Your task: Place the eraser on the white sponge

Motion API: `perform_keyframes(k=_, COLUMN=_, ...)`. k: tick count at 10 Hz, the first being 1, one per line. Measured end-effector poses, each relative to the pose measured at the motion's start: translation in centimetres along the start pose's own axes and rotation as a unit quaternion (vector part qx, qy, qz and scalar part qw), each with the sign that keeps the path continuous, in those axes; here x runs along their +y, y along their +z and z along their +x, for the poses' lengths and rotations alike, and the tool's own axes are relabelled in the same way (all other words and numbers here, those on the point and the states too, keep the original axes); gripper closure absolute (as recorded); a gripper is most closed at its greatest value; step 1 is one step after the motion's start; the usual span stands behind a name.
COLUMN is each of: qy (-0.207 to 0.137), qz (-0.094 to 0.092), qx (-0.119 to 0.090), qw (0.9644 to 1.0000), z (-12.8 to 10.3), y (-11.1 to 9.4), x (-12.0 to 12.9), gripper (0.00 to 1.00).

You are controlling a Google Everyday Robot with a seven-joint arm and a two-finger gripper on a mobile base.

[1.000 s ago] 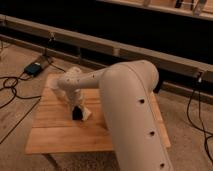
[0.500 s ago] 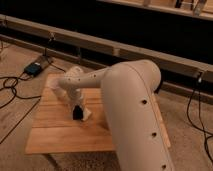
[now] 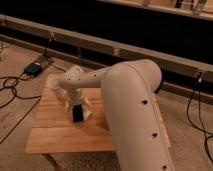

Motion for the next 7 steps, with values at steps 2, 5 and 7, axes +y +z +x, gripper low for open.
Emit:
perform_keyframes(k=2, qy=0.003, qz=0.001, qx=-0.003, qw=1.0, z=-0.04, y=-0.31, x=-0.33, gripper=0.2)
perform_keyframes(k=5, qy=0.003, qz=0.001, qx=-0.003, qw=1.0, z=-0.02, y=-0.26, x=-0.31, gripper=0.2)
perform_keyframes(k=7, qy=0.003, qz=0.001, qx=-0.002, qw=1.0, z=-0.02, y=-0.25, x=-0.32, gripper=0.2)
